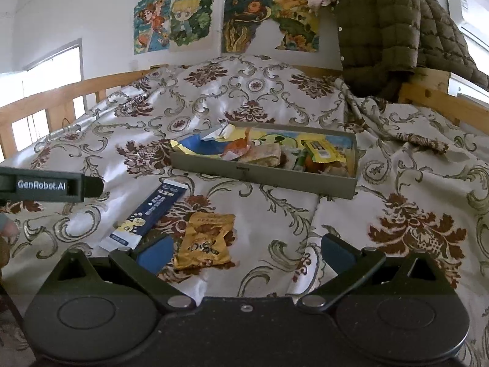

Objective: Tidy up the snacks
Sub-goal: 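Move both tools back toward the milk powder stick and golden snack packet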

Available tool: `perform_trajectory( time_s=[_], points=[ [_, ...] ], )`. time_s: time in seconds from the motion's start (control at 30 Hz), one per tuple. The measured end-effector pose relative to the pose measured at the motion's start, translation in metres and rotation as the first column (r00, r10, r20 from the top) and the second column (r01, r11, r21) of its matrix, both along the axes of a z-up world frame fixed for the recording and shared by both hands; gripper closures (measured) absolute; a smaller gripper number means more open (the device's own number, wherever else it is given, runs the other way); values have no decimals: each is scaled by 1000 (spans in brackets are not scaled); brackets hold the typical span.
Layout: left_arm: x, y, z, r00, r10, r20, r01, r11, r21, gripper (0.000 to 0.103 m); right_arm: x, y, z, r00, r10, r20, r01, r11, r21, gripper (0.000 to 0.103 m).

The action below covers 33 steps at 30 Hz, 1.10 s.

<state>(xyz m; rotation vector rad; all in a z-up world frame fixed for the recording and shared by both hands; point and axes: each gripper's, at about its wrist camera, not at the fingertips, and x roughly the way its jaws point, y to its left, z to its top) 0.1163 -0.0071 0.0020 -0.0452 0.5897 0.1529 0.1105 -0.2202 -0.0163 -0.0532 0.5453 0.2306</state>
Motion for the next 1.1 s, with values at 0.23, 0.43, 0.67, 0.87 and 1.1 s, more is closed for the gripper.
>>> perform_trajectory(
  time_s=[0.23,0.43,0.67,0.87,1.1],
  points=[
    [21,-4,-10,1000,2,-12,-2,1000,0,0,22,2,-8,1000,26,8,-25,999,-43,1],
    [35,-7,-17,1000,-18,-25,18,1000,9,0,42,9,-22,998,54,25,-52,995,-88,1],
    [51,-7,-20,997,-65,-43,66,998,22,0,60,9,-34,999,50,-1,-50,995,-88,1],
    [67,-6,-25,993,-99,-67,97,995,-25,0,58,15,-40,997,80,-21,-82,991,-105,1],
    [81,-18,-34,976,-186,-112,189,982,13,0,60,29,-52,991,124,-48,-129,984,-125,1]
  ],
)
